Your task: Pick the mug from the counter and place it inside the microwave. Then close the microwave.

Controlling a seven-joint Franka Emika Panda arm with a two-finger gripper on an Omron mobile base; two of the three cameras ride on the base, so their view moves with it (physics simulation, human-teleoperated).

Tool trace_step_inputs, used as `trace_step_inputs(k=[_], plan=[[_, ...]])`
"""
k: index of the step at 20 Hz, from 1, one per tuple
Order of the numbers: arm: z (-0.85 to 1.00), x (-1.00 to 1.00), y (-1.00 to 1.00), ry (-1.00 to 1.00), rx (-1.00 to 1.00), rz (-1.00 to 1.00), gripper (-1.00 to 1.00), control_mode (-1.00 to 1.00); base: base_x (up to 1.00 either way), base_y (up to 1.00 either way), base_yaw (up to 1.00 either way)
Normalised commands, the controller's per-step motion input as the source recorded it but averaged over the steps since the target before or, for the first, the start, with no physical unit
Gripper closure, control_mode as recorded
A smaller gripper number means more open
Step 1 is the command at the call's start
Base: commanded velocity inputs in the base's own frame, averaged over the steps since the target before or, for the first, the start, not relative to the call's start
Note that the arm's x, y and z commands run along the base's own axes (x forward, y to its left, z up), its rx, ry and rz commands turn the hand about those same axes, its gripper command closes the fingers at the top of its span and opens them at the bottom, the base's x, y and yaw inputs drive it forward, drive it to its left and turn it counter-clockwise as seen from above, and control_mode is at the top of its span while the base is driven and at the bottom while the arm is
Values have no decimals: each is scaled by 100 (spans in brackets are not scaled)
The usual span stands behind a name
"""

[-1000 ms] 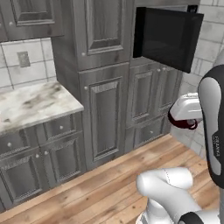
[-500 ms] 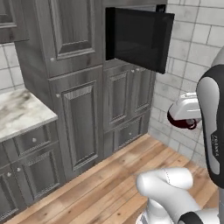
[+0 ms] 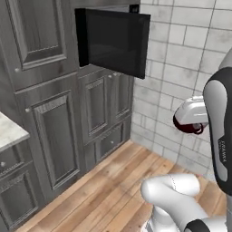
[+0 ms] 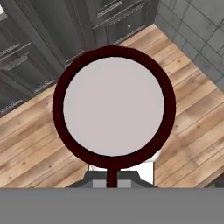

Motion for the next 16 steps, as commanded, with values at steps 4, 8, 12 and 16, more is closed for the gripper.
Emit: trace_step_inputs(k=[4, 8, 12, 16], plan=[[0, 0, 0, 0, 0, 0, 100, 100, 57, -100, -37], [0, 0, 0, 0, 0, 0, 100, 100, 84, -94, -36], [0, 0, 0, 0, 0, 0, 100, 100, 100, -72, -26], [0, 0, 0, 0, 0, 0, 100, 100, 77, -24, -2]])
